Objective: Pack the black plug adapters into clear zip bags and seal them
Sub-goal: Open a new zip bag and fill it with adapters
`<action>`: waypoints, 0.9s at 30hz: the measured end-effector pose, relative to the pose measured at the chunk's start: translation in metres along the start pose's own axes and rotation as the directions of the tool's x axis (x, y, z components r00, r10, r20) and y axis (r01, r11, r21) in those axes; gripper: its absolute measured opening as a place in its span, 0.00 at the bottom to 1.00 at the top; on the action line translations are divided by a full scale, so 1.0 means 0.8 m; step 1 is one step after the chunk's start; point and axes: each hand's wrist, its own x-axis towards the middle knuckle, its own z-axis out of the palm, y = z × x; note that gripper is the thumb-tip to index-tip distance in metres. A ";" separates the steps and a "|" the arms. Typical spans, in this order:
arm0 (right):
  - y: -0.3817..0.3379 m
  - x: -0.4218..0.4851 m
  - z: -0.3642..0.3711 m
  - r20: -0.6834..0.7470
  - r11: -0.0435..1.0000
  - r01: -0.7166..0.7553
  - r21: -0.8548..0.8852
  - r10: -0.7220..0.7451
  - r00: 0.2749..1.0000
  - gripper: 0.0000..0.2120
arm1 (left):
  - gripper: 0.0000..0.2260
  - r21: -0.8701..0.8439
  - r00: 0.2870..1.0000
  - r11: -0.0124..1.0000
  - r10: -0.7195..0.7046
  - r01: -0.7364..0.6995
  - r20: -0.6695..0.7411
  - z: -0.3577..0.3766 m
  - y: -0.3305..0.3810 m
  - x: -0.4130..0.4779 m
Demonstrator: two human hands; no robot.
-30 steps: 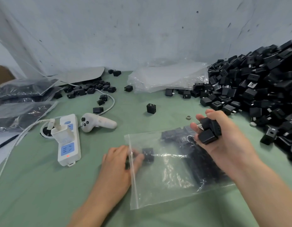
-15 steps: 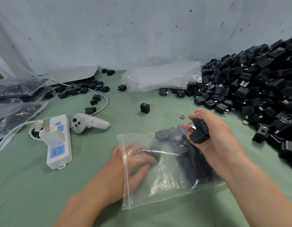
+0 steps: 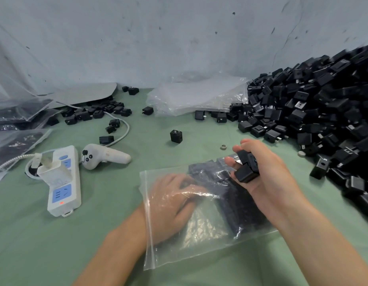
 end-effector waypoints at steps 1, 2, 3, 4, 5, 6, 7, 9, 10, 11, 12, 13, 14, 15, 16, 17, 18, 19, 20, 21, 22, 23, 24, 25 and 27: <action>-0.001 0.000 0.000 -0.001 1.000 -0.003 -0.001 0.003 1.000 0.02 | 0.16 -0.001 1.000 1.000 0.000 0.000 0.003 0.001 -0.001 0.000; -0.002 -0.001 -0.001 -0.003 1.000 -0.007 -0.004 0.007 1.000 0.02 | 0.17 -0.010 1.000 1.000 -0.008 0.008 0.009 0.000 -0.001 -0.001; -0.002 -0.001 -0.001 -0.006 1.000 -0.011 -0.003 0.011 1.000 0.02 | 0.18 -0.029 1.000 0.999 -0.018 0.018 0.006 -0.001 -0.002 -0.003; -0.003 -0.001 -0.002 -0.008 1.000 -0.015 0.007 0.015 1.000 0.03 | 0.18 -0.057 0.999 0.998 -0.035 0.035 0.001 -0.002 -0.004 -0.006; -0.003 0.000 -0.002 -0.009 0.999 -0.020 0.028 0.020 1.000 0.04 | 0.19 -0.095 0.998 0.994 -0.057 0.056 -0.008 -0.005 -0.008 -0.012; -0.004 0.000 -0.002 -0.009 0.998 -0.028 0.048 0.028 1.000 0.04 | 0.19 -0.137 0.996 0.987 -0.089 0.087 -0.010 -0.008 -0.014 -0.020; -0.004 0.000 -0.002 -0.002 0.997 -0.041 0.063 0.041 0.999 0.03 | 0.19 -0.181 0.991 0.975 -0.133 0.128 -0.020 -0.013 -0.021 -0.030; -0.006 -0.001 -0.001 0.032 0.991 -0.089 0.103 0.086 0.996 0.02 | 0.15 -0.245 0.950 0.932 -0.298 0.269 -0.091 -0.028 -0.030 -0.048; -0.007 -0.002 -0.001 0.061 0.984 -0.121 0.132 0.114 0.992 0.03 | 0.15 -0.263 0.901 0.903 -0.394 0.341 -0.184 -0.035 -0.033 -0.054; -0.007 -0.003 0.000 0.093 0.975 -0.154 0.159 0.140 0.986 0.04 | 0.18 -0.299 0.823 0.864 -0.487 0.405 -0.292 -0.041 -0.036 -0.057; -0.008 -0.006 0.003 0.131 0.969 -0.179 0.172 0.157 0.979 0.04 | 0.19 -0.364 0.732 0.820 -0.565 0.443 -0.382 -0.048 -0.034 -0.058; -0.009 -0.009 0.005 0.175 0.970 -0.187 0.157 0.159 0.972 0.04 | 0.19 -0.441 0.654 0.785 -0.612 0.435 -0.444 -0.054 -0.029 -0.057; -0.008 -0.012 0.008 0.224 0.979 -0.174 0.107 0.146 0.963 0.03 | 0.17 -0.504 0.614 0.771 -0.625 0.389 -0.482 -0.060 -0.020 -0.053; -0.007 -0.015 0.011 0.275 0.989 -0.145 0.037 0.129 0.953 0.04 | 0.15 -0.546 0.616 0.773 -0.610 0.323 -0.499 -0.065 -0.007 -0.048; -0.005 -0.018 0.015 0.323 0.993 -0.111 -0.036 0.116 0.939 0.06 | 0.12 -0.583 0.653 0.771 -0.583 0.257 -0.484 -0.067 0.008 -0.042; -0.002 -0.021 0.020 0.367 0.992 -0.083 -0.097 0.113 0.923 0.07 | 0.10 -0.621 0.710 0.757 -0.551 0.204 -0.438 -0.067 0.025 -0.036; 0.002 -0.025 0.025 0.409 0.988 -0.062 -0.138 0.114 0.905 0.08 | 0.08 -0.650 0.777 0.741 -0.505 0.168 -0.375 -0.065 0.040 -0.031; 0.008 -0.028 0.031 0.445 0.986 -0.044 -0.162 0.113 0.888 0.09 | 0.08 -0.665 0.832 0.732 -0.456 0.149 -0.317 -0.060 0.053 -0.027; 0.014 -0.031 0.035 0.470 0.984 -0.021 -0.179 0.104 0.876 0.10 | 0.10 -0.675 0.867 0.725 -0.416 0.136 -0.273 -0.055 0.062 -0.024; 0.019 -0.034 0.040 0.480 0.981 0.009 -0.195 0.087 0.873 0.11 | 0.12 -0.690 0.882 0.711 -0.403 0.134 -0.245 -0.048 0.067 -0.021; 0.023 -0.035 0.043 0.479 0.977 0.038 -0.212 0.070 0.875 0.13 | 0.13 -0.713 0.882 0.686 -0.415 0.141 -0.225 -0.044 0.069 -0.019; 0.025 -0.036 0.044 0.474 0.972 0.062 -0.227 0.055 0.879 0.15 | 0.13 -0.737 0.876 0.659 -0.434 0.150 -0.209 -0.042 0.069 -0.018; 0.025 -0.036 0.044 0.474 0.968 0.079 -0.239 0.045 0.880 0.17 | 0.13 -0.757 0.875 0.635 -0.443 0.155 -0.193 -0.041 0.067 -0.018; 0.024 -0.036 0.042 0.486 0.964 0.096 -0.250 0.039 0.873 0.19 | 0.13 -0.766 0.883 0.624 -0.435 0.154 -0.178 -0.040 0.064 -0.019; 0.020 -0.035 0.037 0.533 0.954 0.128 -0.270 0.037 0.845 0.22 | 0.12 -0.740 0.904 0.654 -0.396 0.155 -0.160 -0.042 0.060 -0.020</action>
